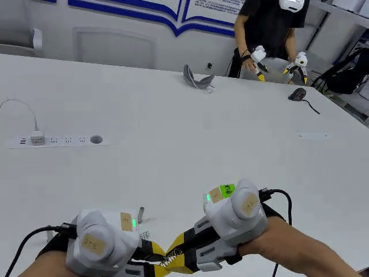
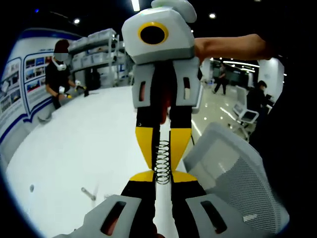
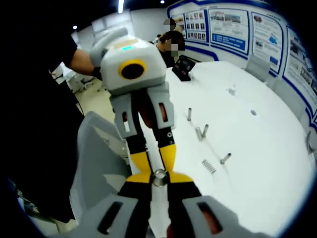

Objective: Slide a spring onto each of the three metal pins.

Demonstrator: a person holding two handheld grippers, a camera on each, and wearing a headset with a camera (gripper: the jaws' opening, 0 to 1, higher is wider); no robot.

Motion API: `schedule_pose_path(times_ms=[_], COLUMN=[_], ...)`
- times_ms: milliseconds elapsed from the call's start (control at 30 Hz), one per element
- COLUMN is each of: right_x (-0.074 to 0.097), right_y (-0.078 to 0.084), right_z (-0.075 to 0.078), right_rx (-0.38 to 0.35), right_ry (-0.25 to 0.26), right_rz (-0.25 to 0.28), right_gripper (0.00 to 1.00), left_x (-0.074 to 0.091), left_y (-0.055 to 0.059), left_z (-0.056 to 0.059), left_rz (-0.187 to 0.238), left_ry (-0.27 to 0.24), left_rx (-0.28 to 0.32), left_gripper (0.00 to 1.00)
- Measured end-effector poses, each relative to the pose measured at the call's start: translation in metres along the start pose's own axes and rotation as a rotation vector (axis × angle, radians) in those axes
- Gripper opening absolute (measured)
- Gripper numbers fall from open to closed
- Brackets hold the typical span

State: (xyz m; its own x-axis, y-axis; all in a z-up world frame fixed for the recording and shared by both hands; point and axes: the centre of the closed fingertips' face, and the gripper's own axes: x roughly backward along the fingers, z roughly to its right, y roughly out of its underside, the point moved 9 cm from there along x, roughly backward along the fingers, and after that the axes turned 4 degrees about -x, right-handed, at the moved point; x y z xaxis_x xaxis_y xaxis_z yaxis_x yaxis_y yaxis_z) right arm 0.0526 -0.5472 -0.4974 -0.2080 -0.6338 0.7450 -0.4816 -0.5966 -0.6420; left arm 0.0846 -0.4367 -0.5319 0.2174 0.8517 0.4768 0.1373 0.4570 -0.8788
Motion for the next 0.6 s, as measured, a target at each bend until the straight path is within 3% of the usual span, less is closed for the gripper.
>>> schedule_pose_path(times_ms=[600], right_x=[-0.013], right_y=[-0.008], right_z=[0.002], right_rx=[-0.014], right_ry=[-0.002], right_rz=[0.009], right_gripper=[0.13], left_x=[0.014], left_y=[0.014], left_z=[-0.004], left_rz=[0.037], left_ry=[-0.015], left_rx=[0.055], left_gripper=[0.11])
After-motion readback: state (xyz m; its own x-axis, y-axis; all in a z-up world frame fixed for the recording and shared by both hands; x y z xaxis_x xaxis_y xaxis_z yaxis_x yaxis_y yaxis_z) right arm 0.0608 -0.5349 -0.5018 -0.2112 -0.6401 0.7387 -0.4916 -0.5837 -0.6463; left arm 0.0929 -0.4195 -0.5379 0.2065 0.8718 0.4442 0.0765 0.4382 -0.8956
